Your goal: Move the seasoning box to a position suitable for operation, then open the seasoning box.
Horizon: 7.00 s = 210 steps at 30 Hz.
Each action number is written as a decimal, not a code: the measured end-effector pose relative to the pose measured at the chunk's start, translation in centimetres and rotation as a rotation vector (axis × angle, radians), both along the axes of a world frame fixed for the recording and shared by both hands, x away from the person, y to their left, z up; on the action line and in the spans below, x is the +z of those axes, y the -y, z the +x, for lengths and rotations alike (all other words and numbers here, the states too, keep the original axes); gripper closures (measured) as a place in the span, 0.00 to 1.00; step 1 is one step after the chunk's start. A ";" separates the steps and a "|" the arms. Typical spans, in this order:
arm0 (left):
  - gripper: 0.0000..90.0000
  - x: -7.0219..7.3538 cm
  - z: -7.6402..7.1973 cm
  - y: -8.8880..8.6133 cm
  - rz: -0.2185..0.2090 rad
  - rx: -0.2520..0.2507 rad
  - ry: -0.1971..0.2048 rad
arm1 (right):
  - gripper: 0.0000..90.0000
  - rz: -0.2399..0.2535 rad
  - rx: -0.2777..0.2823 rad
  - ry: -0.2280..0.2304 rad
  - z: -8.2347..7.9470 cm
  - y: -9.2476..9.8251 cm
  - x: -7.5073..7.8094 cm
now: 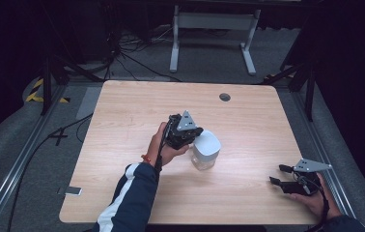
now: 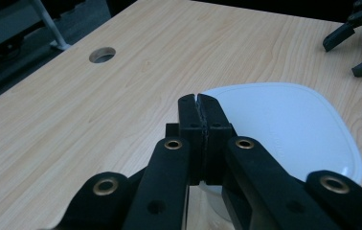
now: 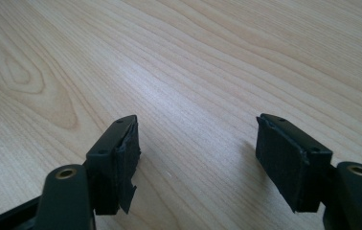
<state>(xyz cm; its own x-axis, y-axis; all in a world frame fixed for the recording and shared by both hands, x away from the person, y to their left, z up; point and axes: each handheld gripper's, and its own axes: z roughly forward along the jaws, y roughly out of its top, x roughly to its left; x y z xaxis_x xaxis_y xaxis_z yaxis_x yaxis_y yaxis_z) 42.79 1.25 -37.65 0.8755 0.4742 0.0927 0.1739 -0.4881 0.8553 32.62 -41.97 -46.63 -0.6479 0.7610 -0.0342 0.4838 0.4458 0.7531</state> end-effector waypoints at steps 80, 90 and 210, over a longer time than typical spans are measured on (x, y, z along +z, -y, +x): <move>1.00 -0.6 0.4 0.1 -0.039 -0.002 -0.004 | 1.00 -0.052 0.333 0.017 4.3 -18.1 9.3; 1.00 -0.7 0.9 -0.2 -0.038 0.020 -0.020 | 1.00 -0.056 0.340 0.015 4.2 -18.2 9.5; 0.79 -8.1 -10.1 -18.8 0.104 0.259 -0.159 | 0.95 -0.126 0.320 0.142 8.3 -20.7 14.6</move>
